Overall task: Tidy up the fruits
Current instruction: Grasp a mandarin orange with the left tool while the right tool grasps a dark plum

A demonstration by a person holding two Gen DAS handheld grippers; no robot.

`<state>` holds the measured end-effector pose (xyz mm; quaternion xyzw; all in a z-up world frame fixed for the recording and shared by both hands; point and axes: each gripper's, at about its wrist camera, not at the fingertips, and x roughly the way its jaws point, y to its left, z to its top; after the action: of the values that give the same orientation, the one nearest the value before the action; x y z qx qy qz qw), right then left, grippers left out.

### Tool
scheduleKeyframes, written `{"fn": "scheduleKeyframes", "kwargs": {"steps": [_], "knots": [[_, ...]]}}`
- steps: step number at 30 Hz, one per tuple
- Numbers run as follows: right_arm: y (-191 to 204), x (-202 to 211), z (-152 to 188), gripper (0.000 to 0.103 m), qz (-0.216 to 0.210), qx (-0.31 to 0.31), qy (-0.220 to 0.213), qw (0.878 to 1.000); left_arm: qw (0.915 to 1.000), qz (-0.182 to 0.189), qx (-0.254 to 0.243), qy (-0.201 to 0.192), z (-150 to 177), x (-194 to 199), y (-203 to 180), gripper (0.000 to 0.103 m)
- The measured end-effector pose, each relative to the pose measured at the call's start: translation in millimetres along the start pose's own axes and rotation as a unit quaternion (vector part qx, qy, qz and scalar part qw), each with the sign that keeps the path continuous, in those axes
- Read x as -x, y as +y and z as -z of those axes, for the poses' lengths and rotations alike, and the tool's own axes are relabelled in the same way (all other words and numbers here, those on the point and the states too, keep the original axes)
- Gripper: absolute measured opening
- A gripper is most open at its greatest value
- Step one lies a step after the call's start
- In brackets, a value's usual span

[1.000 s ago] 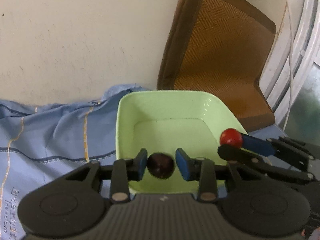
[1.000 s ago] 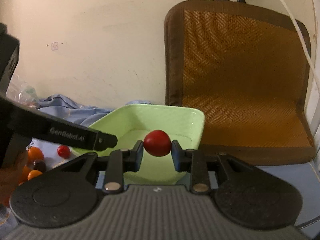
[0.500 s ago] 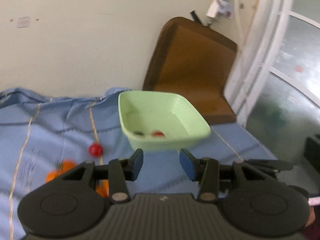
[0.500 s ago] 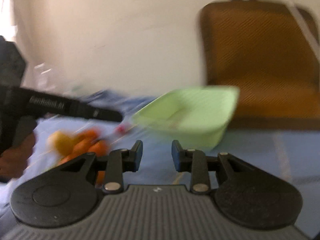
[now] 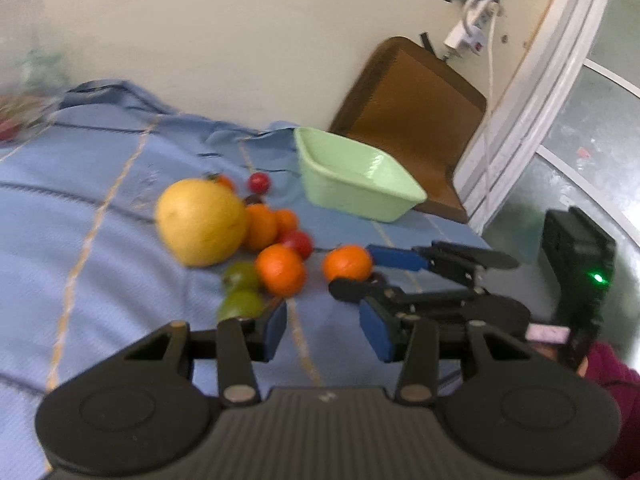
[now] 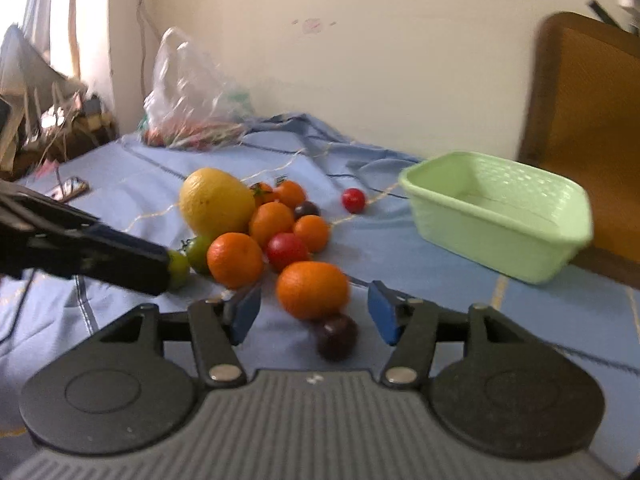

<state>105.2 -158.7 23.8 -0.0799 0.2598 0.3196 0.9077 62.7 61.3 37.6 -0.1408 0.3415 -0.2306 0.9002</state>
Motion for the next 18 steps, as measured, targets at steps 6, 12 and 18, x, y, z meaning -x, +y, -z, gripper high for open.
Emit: {"fn": "scheduleKeyframes", "kwargs": {"steps": [6,12,18], "knots": [[21,-2,0,0.045,0.01,0.037,0.006,0.999,0.9999,0.007,0.013,-0.008,8,17,14,0.043],[42,26,17,0.053,-0.044,0.05,0.018,0.998,0.9989,0.046,-0.006,0.003,16,11,2,0.05],[23,45,26,0.062,-0.066,-0.011,0.019,0.998,0.9976,0.057,-0.03,0.023,14,-8,-20,0.055]]}}
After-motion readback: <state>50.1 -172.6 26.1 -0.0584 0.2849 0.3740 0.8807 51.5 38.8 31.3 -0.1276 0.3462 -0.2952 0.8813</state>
